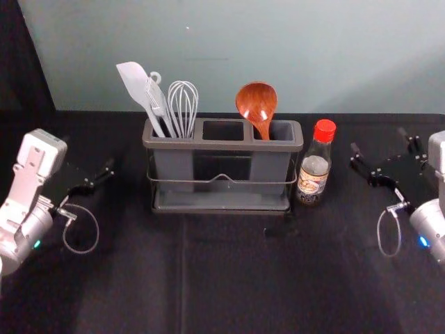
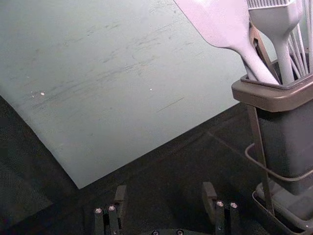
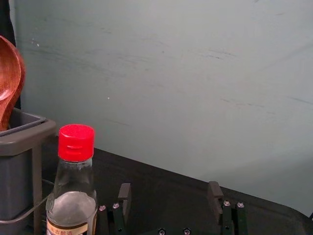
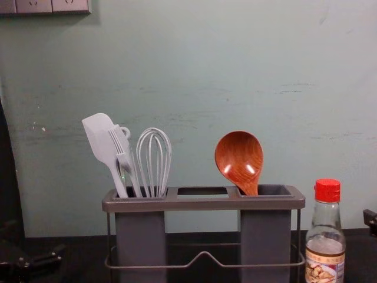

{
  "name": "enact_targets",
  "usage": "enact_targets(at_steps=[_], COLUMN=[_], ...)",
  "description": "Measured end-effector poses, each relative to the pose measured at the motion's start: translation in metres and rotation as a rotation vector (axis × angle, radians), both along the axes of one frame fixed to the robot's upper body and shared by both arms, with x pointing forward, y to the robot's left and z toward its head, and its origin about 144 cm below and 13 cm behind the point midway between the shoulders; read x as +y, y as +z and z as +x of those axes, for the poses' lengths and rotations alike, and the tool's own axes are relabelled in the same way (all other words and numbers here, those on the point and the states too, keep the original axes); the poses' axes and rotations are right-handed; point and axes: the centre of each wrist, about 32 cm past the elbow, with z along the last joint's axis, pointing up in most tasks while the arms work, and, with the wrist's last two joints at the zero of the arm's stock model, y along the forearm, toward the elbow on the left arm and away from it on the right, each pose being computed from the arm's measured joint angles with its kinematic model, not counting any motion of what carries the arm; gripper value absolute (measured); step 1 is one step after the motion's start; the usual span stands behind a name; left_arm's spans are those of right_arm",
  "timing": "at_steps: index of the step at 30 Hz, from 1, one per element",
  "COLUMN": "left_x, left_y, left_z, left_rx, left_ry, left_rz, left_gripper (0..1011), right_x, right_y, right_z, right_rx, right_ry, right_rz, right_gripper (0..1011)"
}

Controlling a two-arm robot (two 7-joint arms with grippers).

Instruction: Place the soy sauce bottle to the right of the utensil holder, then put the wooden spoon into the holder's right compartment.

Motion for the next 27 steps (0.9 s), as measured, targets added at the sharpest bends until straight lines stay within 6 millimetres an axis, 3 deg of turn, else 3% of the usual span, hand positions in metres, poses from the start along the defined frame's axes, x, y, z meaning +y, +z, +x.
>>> enact_targets(at_steps=[27], left_x=[0.0000], left_y=[0.0000], left_z=[0.0000], left_rx=[0.000], left_ry=[0.000], left_rz=[0.000], left_gripper=[1000], right_x=[0.0002], right_y=[0.0001], right_z=[0.0003], right_rx=[0.002], right_ry=[0.004], right_rz=[0.000], right_gripper=[1002])
